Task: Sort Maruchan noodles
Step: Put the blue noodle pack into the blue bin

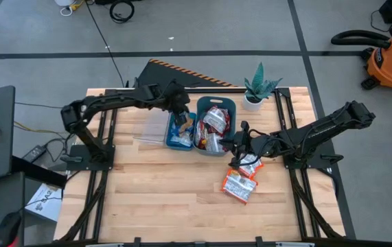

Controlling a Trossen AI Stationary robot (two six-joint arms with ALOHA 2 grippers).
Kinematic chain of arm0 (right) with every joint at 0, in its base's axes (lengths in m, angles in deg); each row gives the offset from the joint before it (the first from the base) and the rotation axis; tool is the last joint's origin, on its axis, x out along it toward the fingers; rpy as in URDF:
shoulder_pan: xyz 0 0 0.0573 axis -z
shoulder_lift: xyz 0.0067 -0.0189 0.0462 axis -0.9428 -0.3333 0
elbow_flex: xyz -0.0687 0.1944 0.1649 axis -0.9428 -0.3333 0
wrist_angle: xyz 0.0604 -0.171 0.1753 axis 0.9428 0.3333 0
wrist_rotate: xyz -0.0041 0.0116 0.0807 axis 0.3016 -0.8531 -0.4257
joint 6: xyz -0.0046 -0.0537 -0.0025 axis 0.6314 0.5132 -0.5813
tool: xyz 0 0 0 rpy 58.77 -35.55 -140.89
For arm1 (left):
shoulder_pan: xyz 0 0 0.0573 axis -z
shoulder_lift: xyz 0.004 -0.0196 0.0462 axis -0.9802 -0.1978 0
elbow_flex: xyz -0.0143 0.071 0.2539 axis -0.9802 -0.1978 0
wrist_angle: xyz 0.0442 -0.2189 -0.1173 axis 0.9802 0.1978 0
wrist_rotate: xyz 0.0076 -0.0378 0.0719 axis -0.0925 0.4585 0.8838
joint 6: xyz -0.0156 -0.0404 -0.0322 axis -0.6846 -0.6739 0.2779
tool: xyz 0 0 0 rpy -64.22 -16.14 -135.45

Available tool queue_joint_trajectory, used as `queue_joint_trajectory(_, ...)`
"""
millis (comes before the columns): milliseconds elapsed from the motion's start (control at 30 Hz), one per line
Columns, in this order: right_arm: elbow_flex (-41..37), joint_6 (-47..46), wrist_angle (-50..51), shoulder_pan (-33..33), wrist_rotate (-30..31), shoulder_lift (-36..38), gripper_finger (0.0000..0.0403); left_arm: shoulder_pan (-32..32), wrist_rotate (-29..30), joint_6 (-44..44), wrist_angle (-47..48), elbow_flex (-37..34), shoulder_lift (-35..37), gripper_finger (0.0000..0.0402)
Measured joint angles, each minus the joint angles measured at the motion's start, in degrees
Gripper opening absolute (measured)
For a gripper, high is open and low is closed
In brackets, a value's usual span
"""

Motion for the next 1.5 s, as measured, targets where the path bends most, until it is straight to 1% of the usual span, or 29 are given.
queue_joint_trajectory(200,0.0,-0.5,-0.1,-0.4,0.0,0.0,0.0039,-0.1,0.6,0.0,-2.6,0.0,-5.4,0.0011)
queue_joint_trajectory(300,0.0,-0.5,-0.1,-0.7,0.0,0.0,0.0039,-0.1,2.8,0.2,-2.8,0.0,-6.2,0.0021)
queue_joint_trajectory(367,0.0,-0.2,0.0,-0.7,0.0,0.0,0.0039,-0.1,4.5,0.5,-3.2,0.0,-6.2,0.0041)
queue_joint_trajectory(467,0.0,-0.2,0.0,-0.7,0.0,0.0,0.0039,-0.5,7.9,0.8,-2.5,0.0,-5.3,0.0085)
queue_joint_trajectory(600,0.0,-0.2,-0.1,-0.7,0.0,0.0,0.0039,-1.2,15.6,2.5,0.9,0.0,-2.3,0.0144)
queue_joint_trajectory(667,0.0,-0.2,-0.1,-0.7,0.0,0.0,0.0039,-1.7,16.6,3.8,2.6,0.0,0.0,0.0166)
queue_joint_trajectory(767,-0.8,-0.1,-0.9,-0.7,0.2,0.0,0.0039,-1.7,16.8,5.9,2.8,0.0,4.1,0.0182)
queue_joint_trajectory(833,-1.9,0.0,-2.3,-0.4,0.4,0.0,0.0039,-1.4,15.9,7.7,2.6,0.0,6.6,0.0184)
queue_joint_trajectory(967,-4.3,-0.2,-6.0,0.2,0.0,0.0,0.0039,0.7,6.2,10.2,3.3,0.0,10.1,0.0177)
queue_joint_trajectory(1033,-5.0,-0.2,-7.1,0.2,0.0,0.0,0.0039,2.8,4.3,10.4,4.1,0.0,10.4,0.0173)
queue_joint_trajectory(1100,-5.5,-0.2,-7.8,0.2,0.0,0.0,0.0039,5.8,5.5,11.9,6.4,0.0,10.4,0.0169)
queue_joint_trajectory(1200,-5.8,-0.4,-7.9,0.2,0.0,0.0,0.0039,10.7,11.0,12.9,8.9,0.0,10.4,0.0164)
queue_joint_trajectory(1267,-5.8,-0.6,-8.0,0.2,0.0,0.0,0.0039,13.7,14.4,10.9,10.6,0.0,10.4,0.0163)
queue_joint_trajectory(1367,-5.8,-0.7,-8.0,0.1,-0.1,0.0,0.0039,16.5,16.7,5.5,14.1,0.0,10.4,0.0162)
queue_joint_trajectory(1433,-5.8,-1.3,-8.0,0.0,-0.1,0.0,0.0039,17.0,18.4,2.2,16.2,0.0,10.3,0.0162)
queue_joint_trajectory(1500,-5.8,-1.4,-8.6,0.0,-0.1,0.0,0.0039,16.9,22.3,-0.2,16.9,0.0,9.7,0.0162)
